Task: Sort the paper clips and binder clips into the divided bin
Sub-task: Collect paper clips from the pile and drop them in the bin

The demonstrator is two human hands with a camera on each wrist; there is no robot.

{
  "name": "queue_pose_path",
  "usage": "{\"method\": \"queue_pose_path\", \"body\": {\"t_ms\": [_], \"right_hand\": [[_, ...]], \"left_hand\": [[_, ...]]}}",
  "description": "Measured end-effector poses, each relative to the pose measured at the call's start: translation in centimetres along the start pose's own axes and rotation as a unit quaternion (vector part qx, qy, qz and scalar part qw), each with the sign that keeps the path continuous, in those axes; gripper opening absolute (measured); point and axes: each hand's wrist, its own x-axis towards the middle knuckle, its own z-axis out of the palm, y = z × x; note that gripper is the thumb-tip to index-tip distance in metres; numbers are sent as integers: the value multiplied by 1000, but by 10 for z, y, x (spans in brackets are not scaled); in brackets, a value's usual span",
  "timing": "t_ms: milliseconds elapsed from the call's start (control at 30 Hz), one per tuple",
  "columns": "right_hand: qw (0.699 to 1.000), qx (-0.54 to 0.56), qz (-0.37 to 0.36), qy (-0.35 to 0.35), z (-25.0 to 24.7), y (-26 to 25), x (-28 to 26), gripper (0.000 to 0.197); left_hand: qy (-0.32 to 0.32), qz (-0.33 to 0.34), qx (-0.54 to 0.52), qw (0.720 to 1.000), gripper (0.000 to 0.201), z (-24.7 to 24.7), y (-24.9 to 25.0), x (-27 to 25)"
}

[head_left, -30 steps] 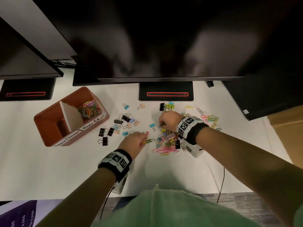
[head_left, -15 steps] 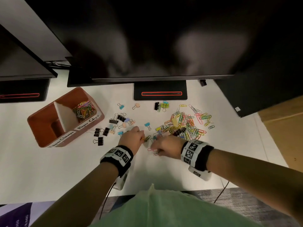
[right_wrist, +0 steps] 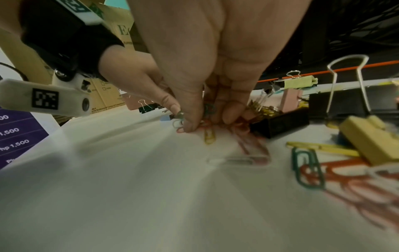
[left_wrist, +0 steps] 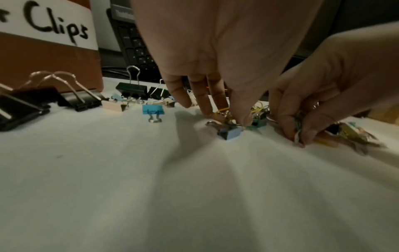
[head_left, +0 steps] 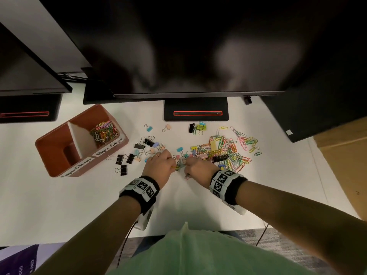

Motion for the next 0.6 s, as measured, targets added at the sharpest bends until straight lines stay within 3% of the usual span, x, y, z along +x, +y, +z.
{"method": "queue_pose_path", "body": {"t_ms": [267,467,600], "right_hand": [[998,-48,-36,4,-12,0,3,22],[998,-34,-10,-51,-19,-6,8,22],[999,49,10,2,-59,-25,21,24]], "left_hand": [[43,-27,-170,984,9,-15,-14,-11],[134,-80,-274,949,3,-43,-37,-29],[200,-121,-307,922,5,-82,-67,-43]]}}
